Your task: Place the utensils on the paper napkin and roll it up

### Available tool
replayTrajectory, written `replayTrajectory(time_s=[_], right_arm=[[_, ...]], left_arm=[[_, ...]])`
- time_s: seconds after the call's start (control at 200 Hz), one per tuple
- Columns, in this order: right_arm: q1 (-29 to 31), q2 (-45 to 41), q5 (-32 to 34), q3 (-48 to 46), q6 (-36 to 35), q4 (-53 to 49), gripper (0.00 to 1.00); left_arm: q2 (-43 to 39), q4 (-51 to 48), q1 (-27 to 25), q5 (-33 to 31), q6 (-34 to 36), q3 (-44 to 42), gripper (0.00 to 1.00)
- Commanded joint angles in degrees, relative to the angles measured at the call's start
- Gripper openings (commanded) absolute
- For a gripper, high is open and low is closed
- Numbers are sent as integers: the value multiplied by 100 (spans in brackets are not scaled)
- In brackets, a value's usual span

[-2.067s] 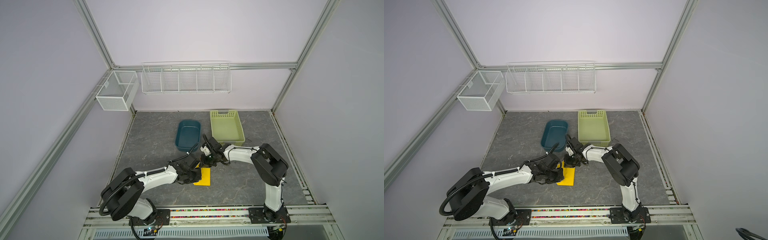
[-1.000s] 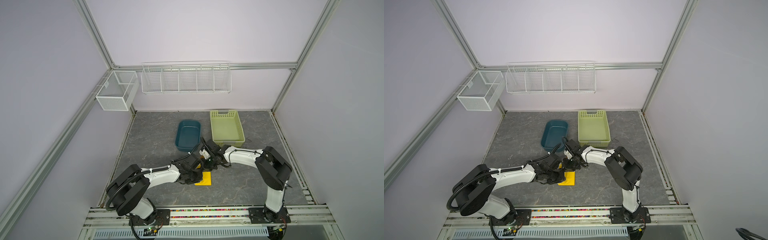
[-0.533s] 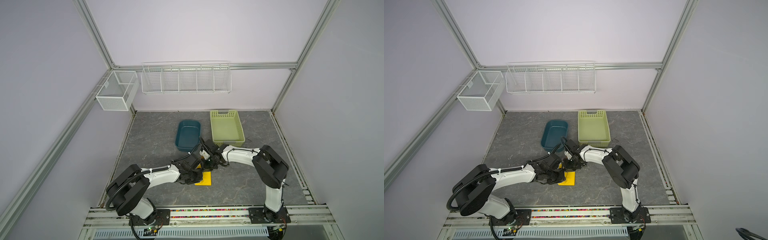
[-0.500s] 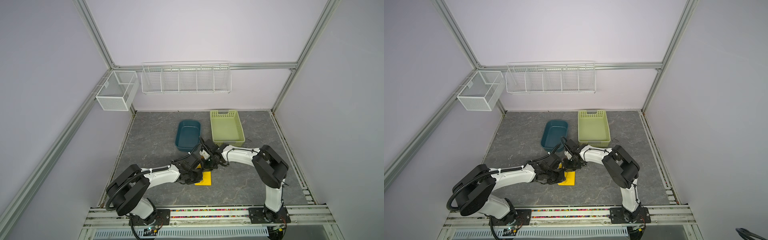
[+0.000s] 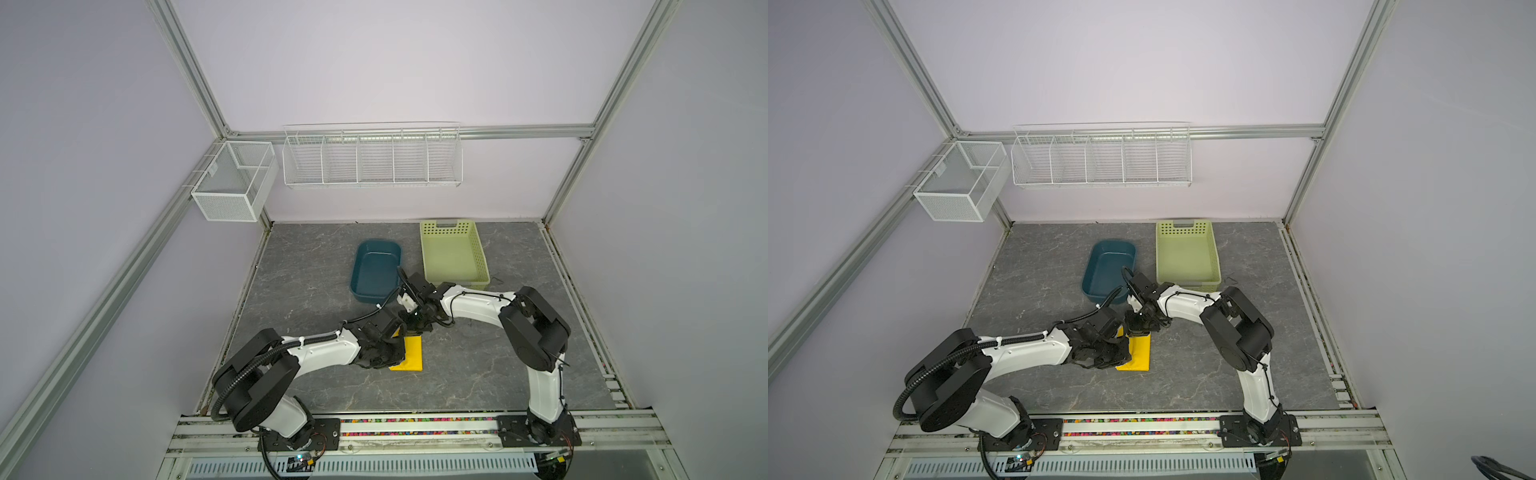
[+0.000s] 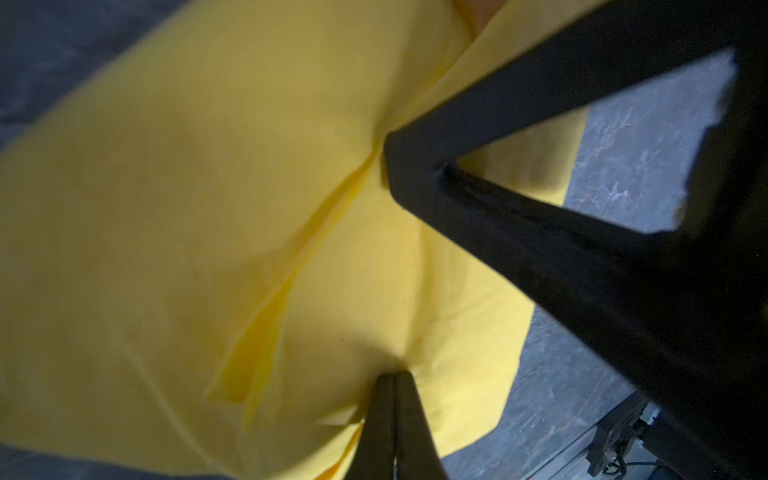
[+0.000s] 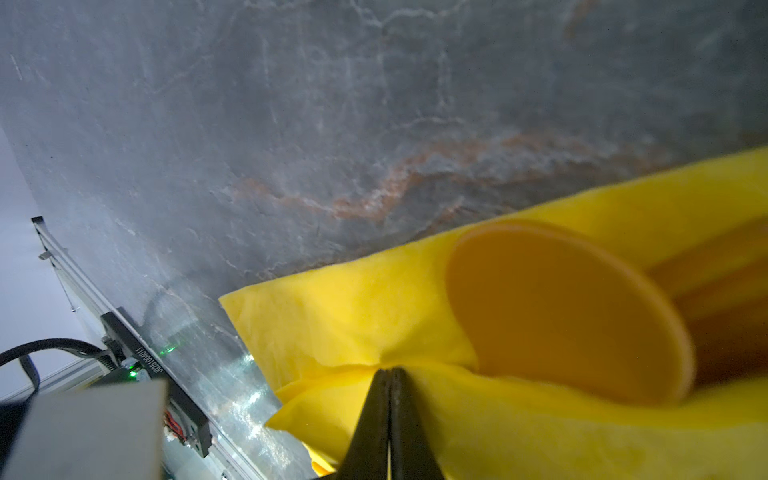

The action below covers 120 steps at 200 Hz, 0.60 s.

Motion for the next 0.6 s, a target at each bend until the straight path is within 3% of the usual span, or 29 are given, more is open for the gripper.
replayTrajectory(time_s=[0.0,0.34,0.595], right_arm=[[-28,-309,-269,-239,173,151,8],[-3,-159,-78,-399,156,-15,7],[16,46,37,-450,53,-67,7]], left_arm=[[206,-367,-21,-282,-29,-161,0],[210,-422,-26,-331,-38,-99,0],[-429,-434,214,-491,-191,-79,4]])
